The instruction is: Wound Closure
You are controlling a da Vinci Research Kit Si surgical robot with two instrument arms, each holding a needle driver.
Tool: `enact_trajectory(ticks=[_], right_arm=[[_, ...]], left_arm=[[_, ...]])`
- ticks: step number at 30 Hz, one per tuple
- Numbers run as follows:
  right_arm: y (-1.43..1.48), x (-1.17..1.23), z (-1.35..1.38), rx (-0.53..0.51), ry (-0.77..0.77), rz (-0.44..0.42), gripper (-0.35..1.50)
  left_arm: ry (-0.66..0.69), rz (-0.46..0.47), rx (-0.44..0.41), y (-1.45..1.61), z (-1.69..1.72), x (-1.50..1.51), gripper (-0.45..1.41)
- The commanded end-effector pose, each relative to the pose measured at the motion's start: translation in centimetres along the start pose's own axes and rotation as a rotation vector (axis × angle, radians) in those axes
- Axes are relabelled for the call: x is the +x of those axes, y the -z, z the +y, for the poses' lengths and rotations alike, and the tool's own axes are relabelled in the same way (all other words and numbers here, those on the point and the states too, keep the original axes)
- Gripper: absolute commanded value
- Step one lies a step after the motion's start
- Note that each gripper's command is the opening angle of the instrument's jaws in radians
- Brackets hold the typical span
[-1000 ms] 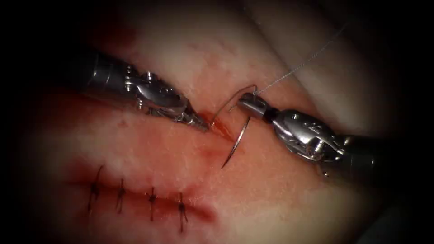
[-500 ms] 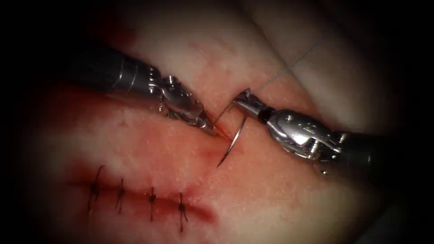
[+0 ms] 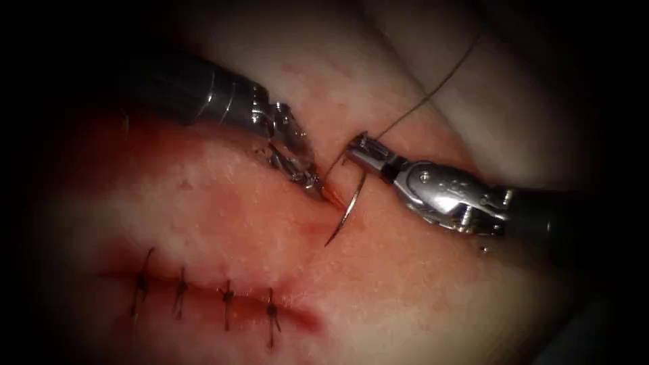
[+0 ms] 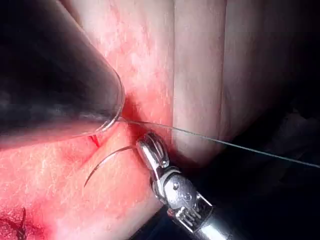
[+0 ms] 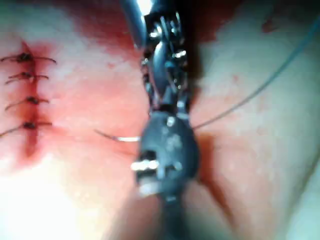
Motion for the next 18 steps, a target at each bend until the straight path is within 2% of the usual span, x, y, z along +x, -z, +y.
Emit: enact_trajectory(ticks=[1,6,13,18], right_arm=[[-0.06,-0.07,0.03,0.003,0.012,0.000,-0.35],[-0.08,-0.06,0.12,-0.035,0.024,-0.006,-0.35],[-0.19,0.05,0.08,-0.056,0.033,0.005,-0.35],[-0.32,0.08,0.00,-0.071,0.095,0.008,-0.35]], left_arm=[[-0.007,0.002,-0.009,-0.06,0.00,0.01,0.31],[-0.033,-0.025,-0.060,-0.07,0.18,-0.16,0.34],[-0.057,-0.038,-0.098,-0.05,0.32,-0.32,0.35],[-0.061,-0.044,-0.115,-0.03,0.36,-0.41,0.33]])
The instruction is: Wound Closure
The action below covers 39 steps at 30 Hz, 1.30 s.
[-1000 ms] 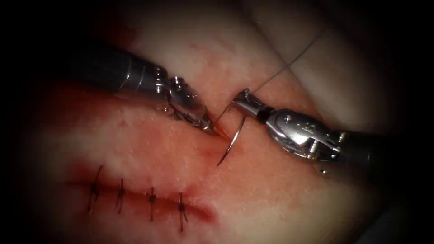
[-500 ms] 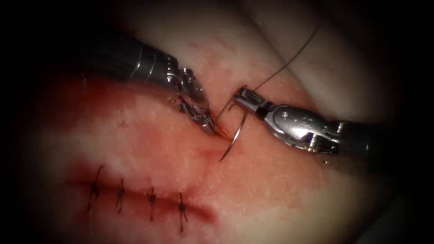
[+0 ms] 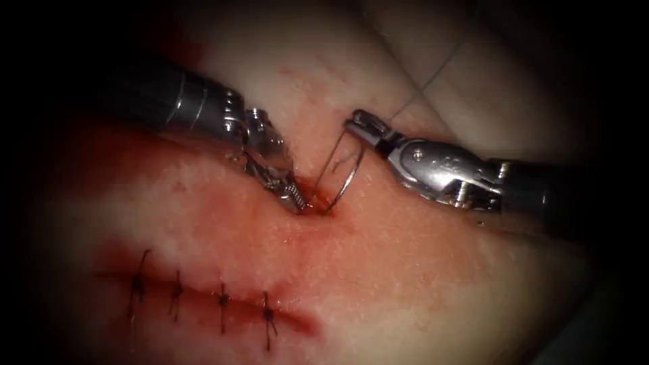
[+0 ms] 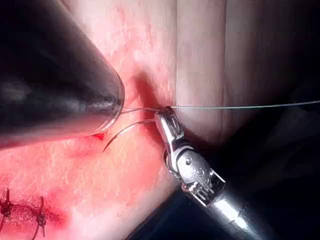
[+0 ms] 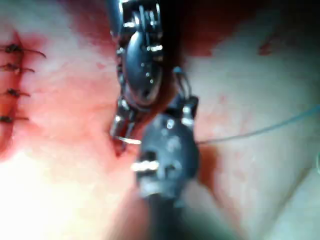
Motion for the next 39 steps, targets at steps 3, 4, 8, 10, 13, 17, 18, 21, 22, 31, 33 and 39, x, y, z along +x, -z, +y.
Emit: enact_trajectory(ticks=[3,4,8,10,13,17,18,21,22,31,33,39], right_arm=[[-0.14,-0.06,-0.10,-0.006,0.059,0.001,-0.35],[-0.16,-0.09,-0.12,-0.007,0.080,0.001,-0.35],[-0.23,-0.18,-0.15,-0.011,0.117,-0.008,-0.35],[-0.26,-0.22,-0.18,-0.012,0.150,-0.013,-0.35],[-0.30,-0.29,-0.25,-0.014,0.192,-0.023,-0.35],[-0.37,-0.36,-0.40,-0.015,0.300,-0.039,-0.35],[-0.39,-0.37,-0.44,-0.014,0.336,-0.038,-0.35],[-0.39,-0.38,-0.46,-0.011,0.367,-0.045,-0.35],[-0.39,-0.39,-0.47,-0.010,0.374,-0.044,-0.35],[-0.34,-0.42,-0.42,0.010,0.430,-0.053,-0.35],[-0.33,-0.42,-0.40,0.012,0.448,-0.052,-0.35],[-0.33,-0.43,-0.39,0.017,0.484,-0.058,-0.35]], left_arm=[[-0.004,-0.002,-0.010,-0.06,-0.03,0.03,0.33],[-0.009,0.001,-0.013,-0.06,-0.03,0.02,0.32],[-0.016,0.007,-0.018,-0.05,-0.02,0.02,0.32],[-0.011,0.012,-0.020,-0.05,-0.01,0.01,0.31],[-0.016,0.012,-0.022,-0.05,-0.01,-0.01,0.31],[-0.016,0.018,-0.021,-0.01,0.01,0.00,0.31],[-0.018,0.021,-0.019,0.00,0.03,0.00,0.31],[-0.023,0.032,-0.018,0.04,0.06,-0.01,0.31],[-0.026,0.037,-0.017,0.05,0.08,-0.02,0.31],[-0.035,0.085,0.015,0.24,0.31,0.00,0.26],[-0.030,0.084,0.024,0.16,0.30,0.00,0.26],[-0.029,0.076,0.026,0.04,0.26,0.02,0.25]])
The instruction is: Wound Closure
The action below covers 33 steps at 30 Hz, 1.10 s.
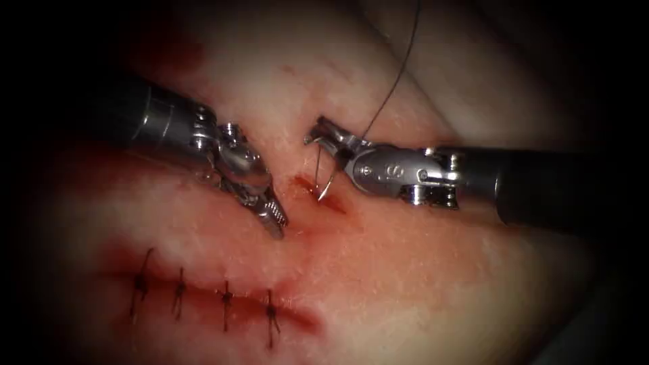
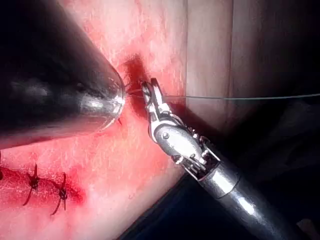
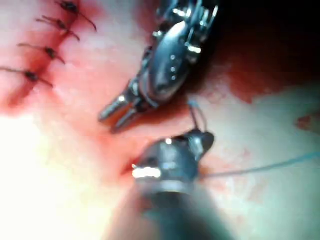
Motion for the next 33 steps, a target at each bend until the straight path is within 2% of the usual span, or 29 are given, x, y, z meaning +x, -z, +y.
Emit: enact_trajectory(ticks=[1,18,27,33], right_arm=[[-0.05,-0.02,-0.05,0.003,0.020,-0.001,-0.35],[-0.02,-0.05,0.01,-0.004,0.110,-0.023,-0.35],[-0.14,0.02,-0.26,-0.012,0.122,-0.047,-0.35],[-0.13,-0.02,-0.29,0.001,0.067,-0.050,-0.35]], left_arm=[[0.001,0.000,0.001,-0.07,-0.03,0.03,0.25],[0.010,-0.007,-0.015,-0.22,-0.05,-0.11,0.24],[0.008,-0.006,-0.018,-0.21,-0.06,-0.10,0.24],[0.006,-0.002,-0.023,-0.21,-0.08,-0.08,0.24]])
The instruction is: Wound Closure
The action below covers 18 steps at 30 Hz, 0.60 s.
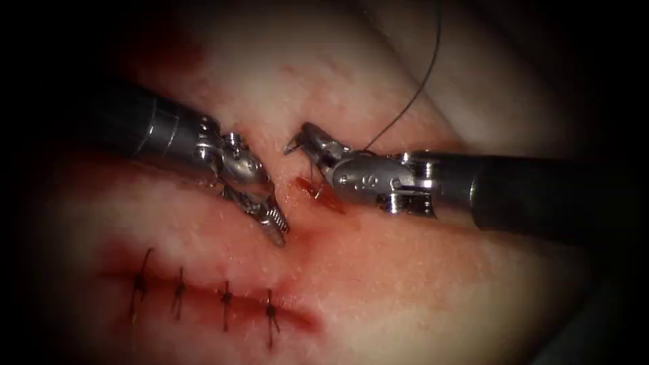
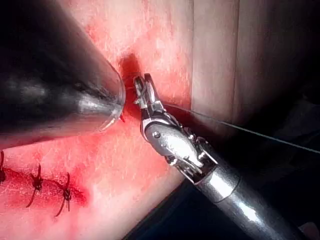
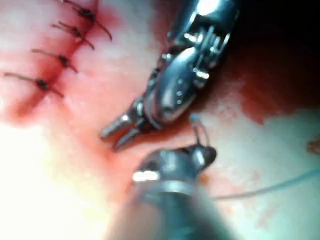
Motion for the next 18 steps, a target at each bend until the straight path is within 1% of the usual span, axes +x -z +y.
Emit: enact_trajectory(ticks=[1,4,9,11,16,18], right_arm=[[-0.03,-0.03,-0.03,0.009,-0.031,0.000,-0.35],[0.00,-0.06,0.00,0.012,-0.072,0.001,-0.35],[0.08,-0.15,0.08,0.016,-0.189,0.013,-0.35],[0.13,-0.19,0.12,0.009,-0.303,0.035,-0.35],[0.15,-0.21,0.13,0.008,-0.398,0.043,-0.35],[0.16,-0.22,0.15,0.010,-0.404,0.043,-0.35]], left_arm=[[-0.002,0.004,-0.005,-0.06,-0.05,0.02,0.24],[0.002,0.005,-0.004,-0.05,-0.09,0.01,0.24],[-0.002,0.005,-0.001,-0.03,-0.12,-0.02,0.24],[-0.002,0.007,0.002,-0.03,-0.12,-0.02,0.24],[-0.002,0.007,0.001,-0.03,-0.12,-0.04,0.23],[-0.003,0.007,0.001,-0.03,-0.11,-0.04,0.23]])
